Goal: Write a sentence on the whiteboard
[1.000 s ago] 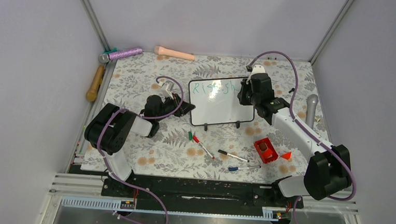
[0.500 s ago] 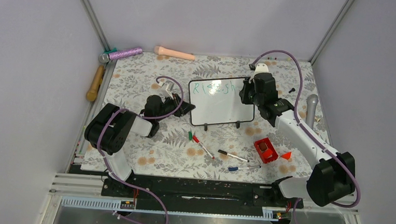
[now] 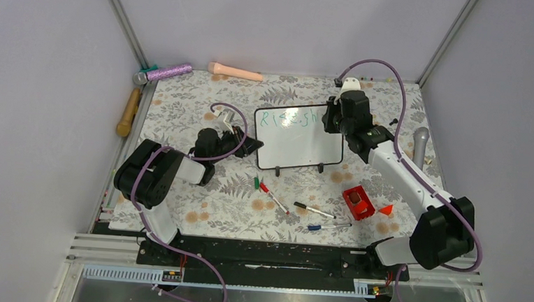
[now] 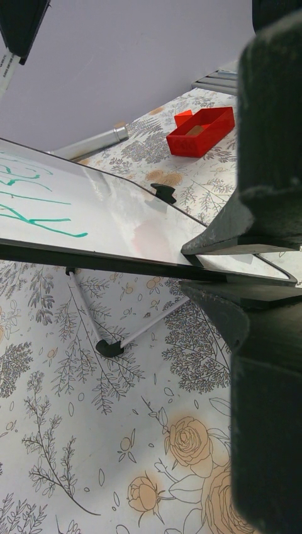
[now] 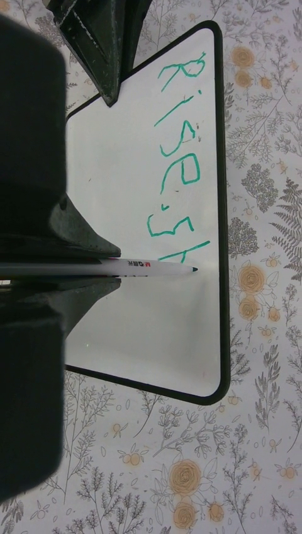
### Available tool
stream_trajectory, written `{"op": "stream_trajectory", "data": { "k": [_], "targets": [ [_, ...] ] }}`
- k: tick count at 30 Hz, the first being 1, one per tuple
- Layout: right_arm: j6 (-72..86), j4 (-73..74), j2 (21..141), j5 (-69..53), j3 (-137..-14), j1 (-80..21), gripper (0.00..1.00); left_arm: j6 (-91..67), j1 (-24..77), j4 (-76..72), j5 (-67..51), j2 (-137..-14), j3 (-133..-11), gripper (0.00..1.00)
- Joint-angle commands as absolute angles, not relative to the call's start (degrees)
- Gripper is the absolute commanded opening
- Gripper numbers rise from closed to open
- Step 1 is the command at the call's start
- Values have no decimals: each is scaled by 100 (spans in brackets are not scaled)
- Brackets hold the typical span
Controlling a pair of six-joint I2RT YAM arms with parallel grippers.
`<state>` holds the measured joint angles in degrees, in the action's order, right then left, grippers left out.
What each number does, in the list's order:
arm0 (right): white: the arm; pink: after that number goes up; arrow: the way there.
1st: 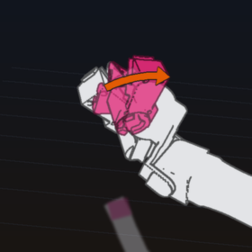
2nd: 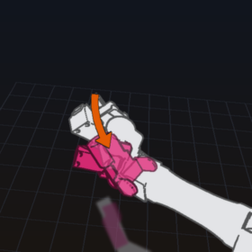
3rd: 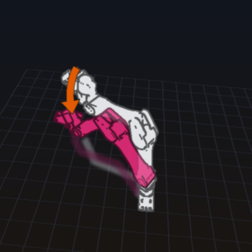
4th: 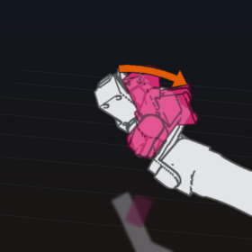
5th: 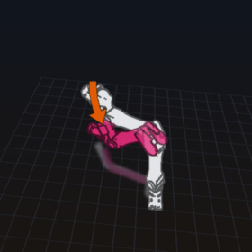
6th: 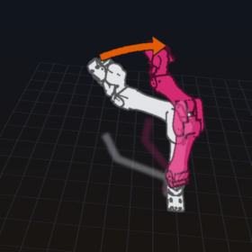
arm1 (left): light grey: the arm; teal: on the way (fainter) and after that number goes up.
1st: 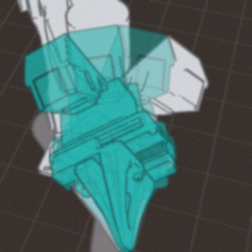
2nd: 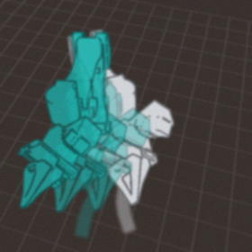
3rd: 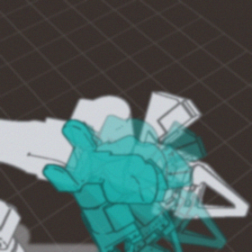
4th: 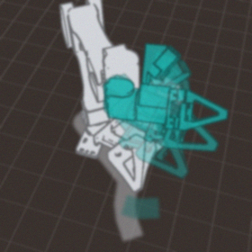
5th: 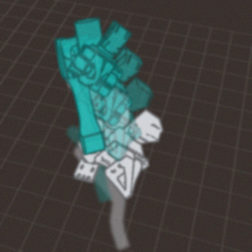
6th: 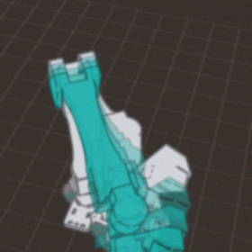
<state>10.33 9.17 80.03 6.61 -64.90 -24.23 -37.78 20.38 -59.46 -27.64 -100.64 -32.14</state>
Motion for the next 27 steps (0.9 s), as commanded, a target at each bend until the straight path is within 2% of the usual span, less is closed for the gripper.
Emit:
{"op": "stream_trajectory", "data": {
  "k": [1, 15, 27],
  "targets": [
    [912, 844, 8161, 893, -6863, -2421, 0, -3656, 2047, -5973, -2520, -10014, -3327, 0],
    [797, 873, 8424, 1096, -6936, -2417, 0, -3657, 2048, -5960, -2516, -10020, -3335, 0],
    [925, 914, 7779, 871, -6535, -2417, 0, -3658, 2047, -5972, -2515, -10013, -3323, 0]
  ]
}}
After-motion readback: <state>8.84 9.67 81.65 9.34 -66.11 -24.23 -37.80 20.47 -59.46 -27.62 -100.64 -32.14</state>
